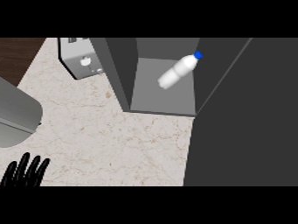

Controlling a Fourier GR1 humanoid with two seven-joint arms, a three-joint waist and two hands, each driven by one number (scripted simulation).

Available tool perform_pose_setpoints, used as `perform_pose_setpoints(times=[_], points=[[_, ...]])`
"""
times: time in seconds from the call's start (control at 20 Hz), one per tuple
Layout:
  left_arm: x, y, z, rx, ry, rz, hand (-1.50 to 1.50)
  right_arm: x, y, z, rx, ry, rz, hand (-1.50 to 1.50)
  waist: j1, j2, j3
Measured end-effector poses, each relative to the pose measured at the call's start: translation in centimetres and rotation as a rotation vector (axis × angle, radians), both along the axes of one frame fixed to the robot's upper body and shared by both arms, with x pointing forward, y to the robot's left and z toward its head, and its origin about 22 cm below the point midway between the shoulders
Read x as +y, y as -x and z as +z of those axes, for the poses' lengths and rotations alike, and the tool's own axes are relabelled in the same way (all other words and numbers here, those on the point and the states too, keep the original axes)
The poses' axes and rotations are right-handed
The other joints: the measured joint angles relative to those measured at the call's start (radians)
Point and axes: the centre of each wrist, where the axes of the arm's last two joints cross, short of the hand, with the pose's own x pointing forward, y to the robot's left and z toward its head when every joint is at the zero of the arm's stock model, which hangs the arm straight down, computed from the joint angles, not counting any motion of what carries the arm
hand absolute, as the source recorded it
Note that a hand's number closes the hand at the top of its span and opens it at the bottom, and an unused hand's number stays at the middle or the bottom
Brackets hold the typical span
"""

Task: Pick up the bottled water, place it into the cabinet and close the cabinet

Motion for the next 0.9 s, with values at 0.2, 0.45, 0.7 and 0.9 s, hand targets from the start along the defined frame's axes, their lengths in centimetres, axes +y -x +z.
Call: perform_pose_setpoints(times=[0.2,0.45,0.7,0.9], points=[[1.8,0.4,0.7,-0.005,-0.003,-0.029,-1.5,0.2,-1.3,0.4,-0.06,0.034,0.013,1.5,0.025,0.008,-0.001],[3.2,0.5,1.2,-0.012,-0.019,-0.049,-1.5,0.6,-3.2,1.2,-0.156,0.092,0.076,1.5,0.057,0.013,-0.004],[4.3,0.1,1.7,-0.023,-0.032,-0.057,-1.5,1.0,-4.4,1.9,-0.217,0.135,0.129,1.5,0.078,0.019,-0.008],[5.2,0.1,2.1,-0.022,-0.043,-0.069,-1.5,1.5,-5.0,2.2,-0.235,0.151,0.158,1.5,0.09,0.024,-0.009]])
